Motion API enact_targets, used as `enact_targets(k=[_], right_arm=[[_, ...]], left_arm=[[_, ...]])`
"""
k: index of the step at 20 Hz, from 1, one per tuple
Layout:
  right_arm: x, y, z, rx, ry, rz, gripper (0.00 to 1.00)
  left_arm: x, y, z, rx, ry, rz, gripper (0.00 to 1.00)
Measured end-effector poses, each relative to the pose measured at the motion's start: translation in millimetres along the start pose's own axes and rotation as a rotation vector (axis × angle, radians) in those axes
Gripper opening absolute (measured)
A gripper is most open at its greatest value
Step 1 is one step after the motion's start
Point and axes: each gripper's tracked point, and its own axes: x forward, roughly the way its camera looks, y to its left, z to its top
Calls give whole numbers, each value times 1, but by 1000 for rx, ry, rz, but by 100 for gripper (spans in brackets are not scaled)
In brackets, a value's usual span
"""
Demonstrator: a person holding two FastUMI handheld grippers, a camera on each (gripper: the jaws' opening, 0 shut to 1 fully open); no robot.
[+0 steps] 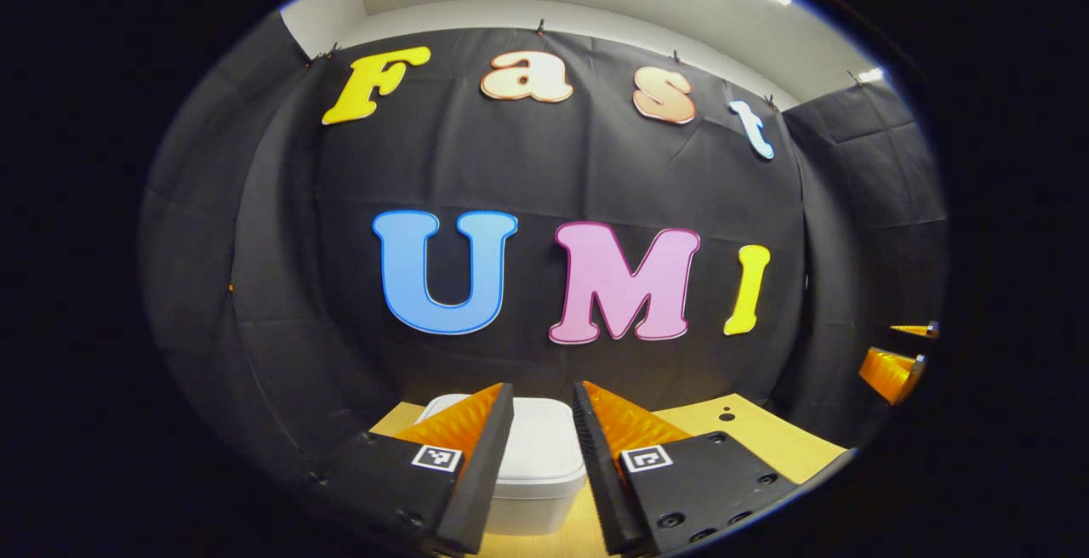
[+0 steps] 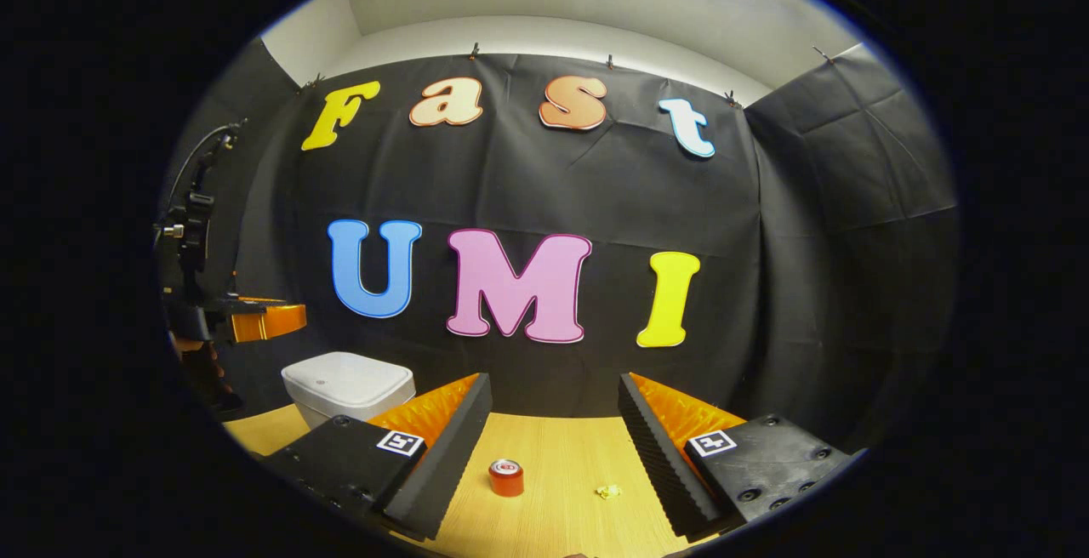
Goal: Press the lid of the desktop garbage bin to open it, pick up the crumpled paper on the desktop and throw it into the bin, then pick up the pop can on the desktop and drop it into the bin, and finally close the garbage bin lid.
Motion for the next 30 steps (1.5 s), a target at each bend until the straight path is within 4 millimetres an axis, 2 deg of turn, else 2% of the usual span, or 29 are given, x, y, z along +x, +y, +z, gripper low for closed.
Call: enact_targets(k=[2, 3, 4, 7, 9, 13, 20, 22, 26, 29, 30], right_arm=[[2, -1, -5, -5, 13, -6, 96], [3, -3, -8, -5, 21, -11, 96], [3, -4, -11, -5, 31, -14, 96], [7, -9, -20, -6, 60, -32, 96], [8, -14, -24, -5, 72, -47, 96], [9, -19, -33, -5, 96, -70, 96], [11, -19, -47, 18, 138, -87, 96], [11, -19, -42, 20, 121, -90, 96], [15, -20, -46, 15, 126, -94, 96], [15, -18, -46, 19, 123, -90, 96], [15, -17, -46, 17, 124, -88, 96]], left_arm=[[9, 7, -5, 1, 11, 10, 45], [15, 10, -10, 5, 18, 13, 35], [21, 12, -15, 12, 29, 18, 31], [38, 28, -34, 35, 70, 57, 10], [49, 28, -50, 42, 107, 40, 6], [66, 30, -82, 47, 185, -7, 6], [69, 39, -123, 87, 264, -1, 6], [70, 37, -124, 108, 248, -12, 6], [70, 39, -132, 122, 233, -5, 6], [71, 38, -130, 116, 236, -7, 7], [72, 36, -124, 134, 226, -7, 7]])
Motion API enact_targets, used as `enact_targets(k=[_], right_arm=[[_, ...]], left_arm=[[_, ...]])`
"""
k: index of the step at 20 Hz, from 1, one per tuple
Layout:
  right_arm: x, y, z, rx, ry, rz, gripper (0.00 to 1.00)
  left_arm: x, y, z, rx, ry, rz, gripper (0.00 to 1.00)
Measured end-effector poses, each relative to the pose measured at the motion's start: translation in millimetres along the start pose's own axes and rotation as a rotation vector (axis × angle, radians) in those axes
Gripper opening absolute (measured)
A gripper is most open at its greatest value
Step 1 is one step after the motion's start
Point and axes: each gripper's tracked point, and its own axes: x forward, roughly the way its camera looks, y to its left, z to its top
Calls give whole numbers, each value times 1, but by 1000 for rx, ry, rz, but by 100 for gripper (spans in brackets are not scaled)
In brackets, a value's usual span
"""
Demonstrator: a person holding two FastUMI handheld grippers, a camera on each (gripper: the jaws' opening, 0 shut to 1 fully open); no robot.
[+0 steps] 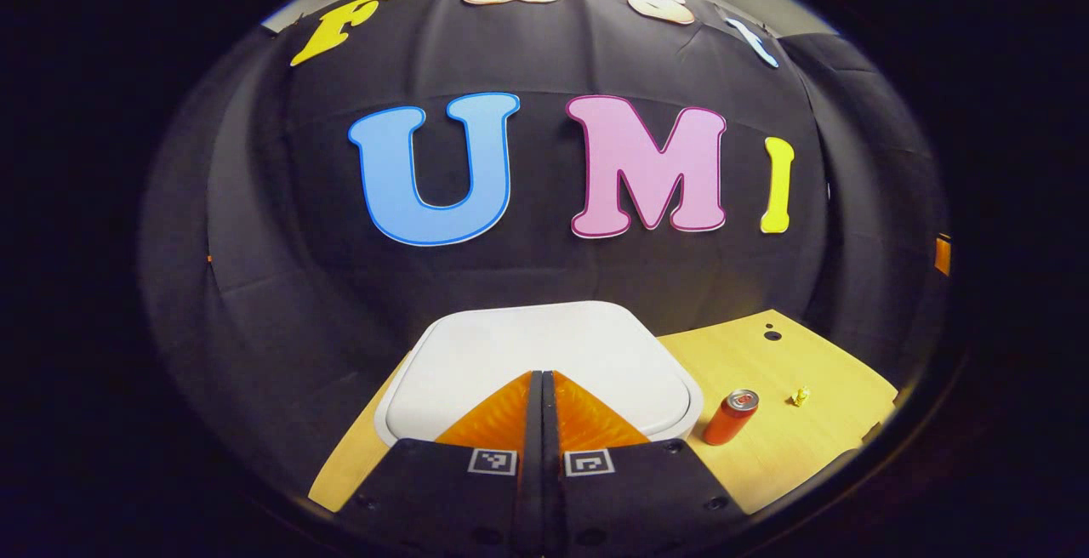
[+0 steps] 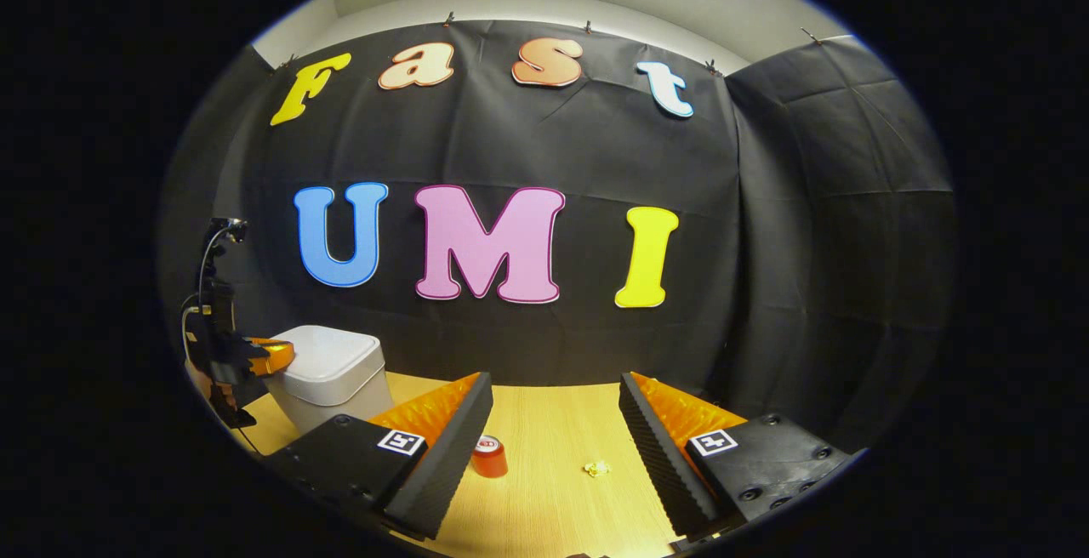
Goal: Press the lid of the desktop garbage bin to open it, pick up the crumpled paper on the desktop and throw it into the bin, then pick up the pop can on the desktop and drop it into the bin, and finally close the garbage bin lid.
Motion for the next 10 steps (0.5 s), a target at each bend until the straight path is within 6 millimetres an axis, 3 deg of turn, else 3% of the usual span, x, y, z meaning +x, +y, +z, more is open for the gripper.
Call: enact_targets(k=[3, 10], right_arm=[[-2, 3, 2, 3, 2, 13, 96], [-11, 3, 19, -3, -41, 19, 96]], left_arm=[[-6, 4, 20, 38, -31, 31, 6], [-42, -9, 120, 13, -251, 31, 6]])
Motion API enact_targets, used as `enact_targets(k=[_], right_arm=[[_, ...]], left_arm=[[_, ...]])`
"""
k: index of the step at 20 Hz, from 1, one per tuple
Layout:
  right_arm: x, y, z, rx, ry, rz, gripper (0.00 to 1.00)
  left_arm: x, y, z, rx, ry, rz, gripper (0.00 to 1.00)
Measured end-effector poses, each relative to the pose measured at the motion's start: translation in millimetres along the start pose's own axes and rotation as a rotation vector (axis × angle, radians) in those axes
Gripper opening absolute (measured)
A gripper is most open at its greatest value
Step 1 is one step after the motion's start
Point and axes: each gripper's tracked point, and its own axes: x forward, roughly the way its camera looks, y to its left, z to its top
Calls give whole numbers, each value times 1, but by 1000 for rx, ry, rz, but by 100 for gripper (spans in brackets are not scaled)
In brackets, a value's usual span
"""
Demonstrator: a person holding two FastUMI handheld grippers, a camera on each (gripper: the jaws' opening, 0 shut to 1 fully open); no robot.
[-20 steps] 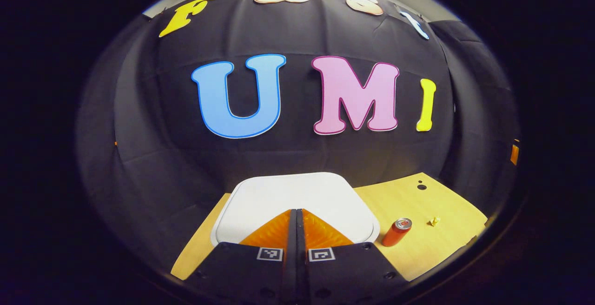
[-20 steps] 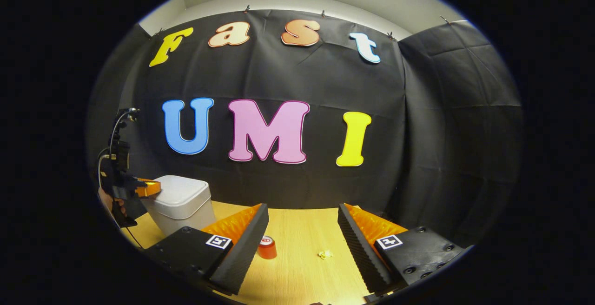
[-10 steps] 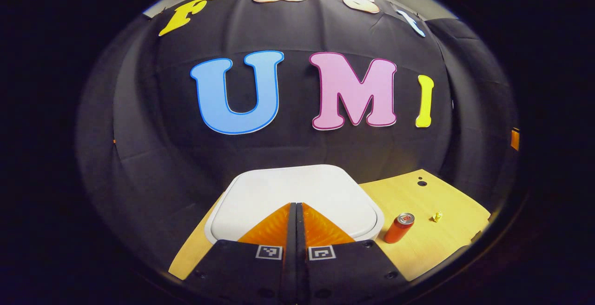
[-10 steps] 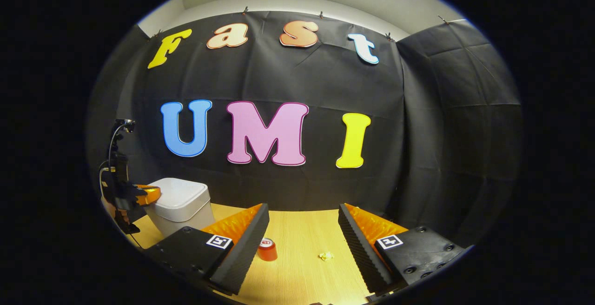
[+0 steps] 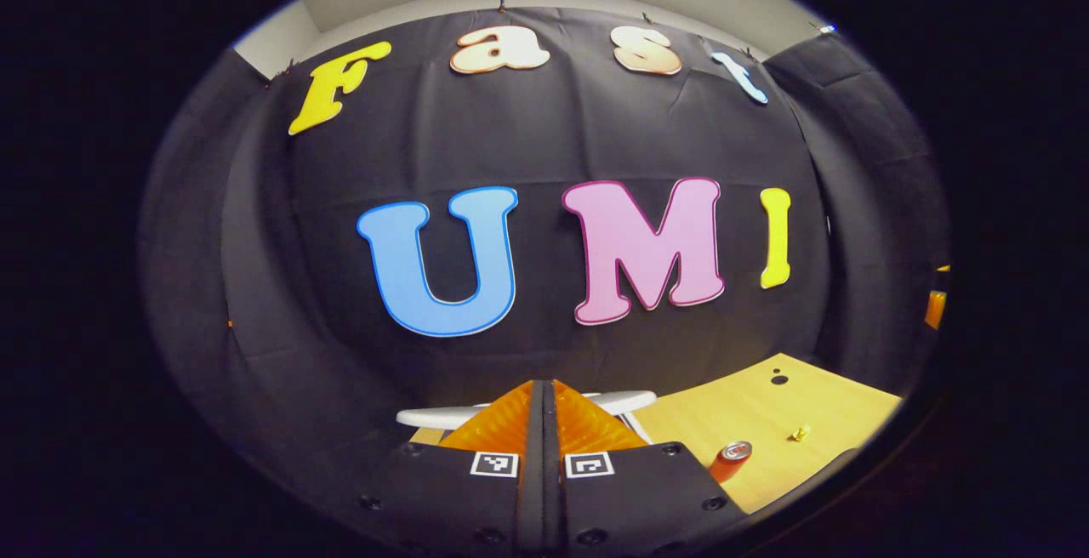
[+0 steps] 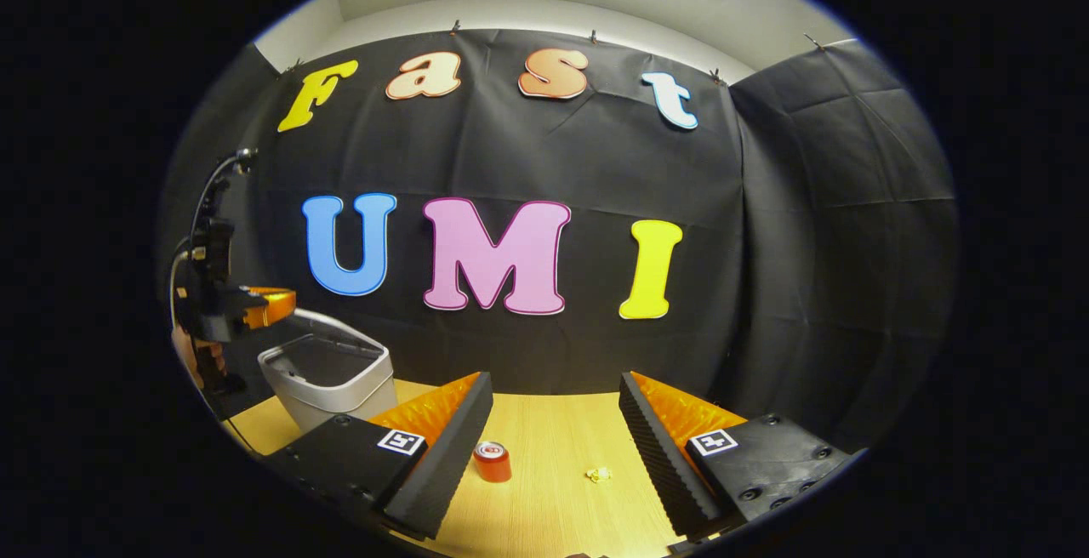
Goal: Press the lid of the desktop garbage bin to open it, pick up the crumpled paper on the desktop and throw it into the bin, then pick up the pop can on the desktop and drop it into the bin, and finally close the garbage bin lid.
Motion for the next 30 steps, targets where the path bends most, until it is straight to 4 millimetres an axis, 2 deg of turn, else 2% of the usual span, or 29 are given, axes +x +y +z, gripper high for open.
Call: enact_targets(k=[2, 3, 4, 6, 10, 12, 14, 16, 17, 18, 20, 24, 27, 30], right_arm=[[-2, 0, 6, 1, -12, -1, 96], [-4, 1, 8, 10, -15, 4, 86], [-5, 2, 12, 14, -22, 8, 96], [-9, 4, 17, 8, -35, 14, 96], [-11, 9, 15, 5, -33, 33, 96], [-12, 9, 12, 1, -22, 39, 96], [-12, 7, 10, -6, -18, 39, 96], [-8, 3, -2, -11, 15, 39, 96], [-7, 0, -5, 3, 29, 37, 96], [-5, -3, -7, 19, 36, 34, 96], [1, -9, -15, 26, 52, 30, 96], [18, -25, -37, -13, 104, 11, 96], [38, -47, -76, -55, 231, -29, 96], [59, -55, -123, -45, 376, -10, 97]], left_arm=[[-13, -2, 28, -14, -54, 10, 6], [-22, -8, 38, -18, -82, 4, 6], [-32, -14, 50, -21, -108, -5, 6], [-51, -28, 66, -33, -139, -25, 6], [-88, -46, 80, -56, -166, -16, 4], [-100, -67, 79, -51, -164, -55, 7], [-111, -78, 76, -39, -163, -75, 7], [-120, -89, 75, -35, -172, -90, 17], [-123, -98, 72, -40, -171, -116, 31], [-126, -108, 71, -46, -167, -139, 53], [-129, -115, 65, -47, -158, -152, 96], [-128, -125, 48, -79, -109, -163, 96], [-123, -126, 34, -113, -60, -155, 96], [-117, -127, 5, -116, 7, -159, 96]])
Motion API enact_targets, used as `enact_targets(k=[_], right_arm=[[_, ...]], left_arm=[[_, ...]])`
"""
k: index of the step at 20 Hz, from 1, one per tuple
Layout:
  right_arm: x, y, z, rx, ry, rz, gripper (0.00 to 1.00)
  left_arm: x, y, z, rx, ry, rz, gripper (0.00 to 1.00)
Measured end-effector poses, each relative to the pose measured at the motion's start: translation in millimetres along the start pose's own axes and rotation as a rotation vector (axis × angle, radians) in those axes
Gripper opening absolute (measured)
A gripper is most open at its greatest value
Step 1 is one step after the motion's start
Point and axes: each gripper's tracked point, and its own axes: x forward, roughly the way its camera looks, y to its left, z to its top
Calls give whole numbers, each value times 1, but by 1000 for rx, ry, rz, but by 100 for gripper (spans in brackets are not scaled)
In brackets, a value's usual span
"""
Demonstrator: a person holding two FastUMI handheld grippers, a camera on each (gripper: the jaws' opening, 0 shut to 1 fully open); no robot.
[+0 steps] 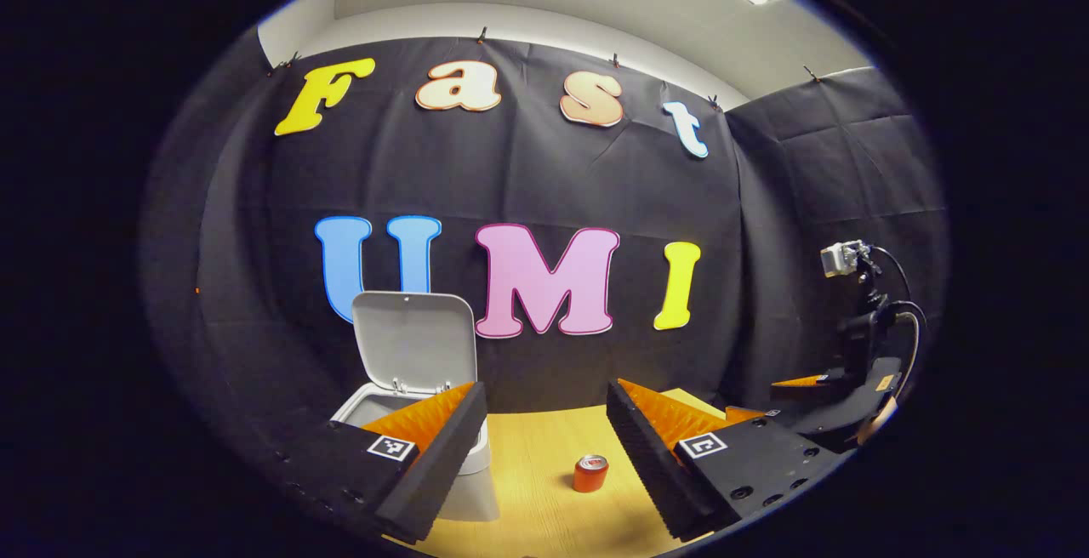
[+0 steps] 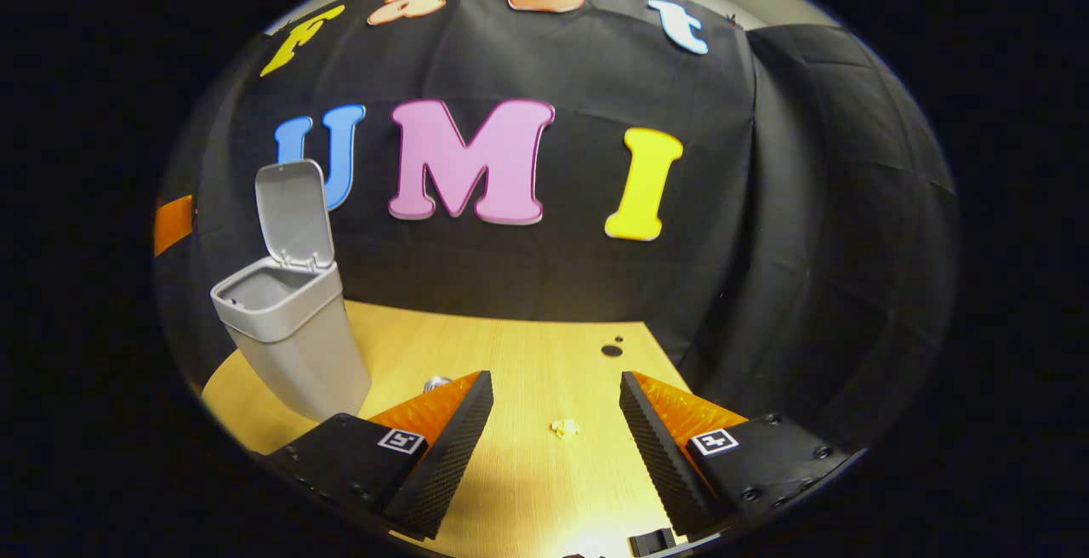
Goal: Press the lid of the desktop garbage bin to open it, pick up the crumpled paper on the desktop and throw it into the bin, then pick up the pop can on the desktop and drop it into the bin, and finally close the garbage bin lid.
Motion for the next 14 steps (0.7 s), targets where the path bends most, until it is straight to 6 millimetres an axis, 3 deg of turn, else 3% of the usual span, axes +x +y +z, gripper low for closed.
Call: enact_targets(k=[6, 9, 14], right_arm=[[83, -5, -89, 4, 281, 57, 97], [127, -17, -126, -9, 398, 60, 98], [176, -16, -186, -54, 588, 92, 98]], left_arm=[[9, 2, -48, -16, 107, 7, 98], [11, 8, -62, 25, 144, 35, 98], [17, 17, -83, -15, 204, 78, 98]])
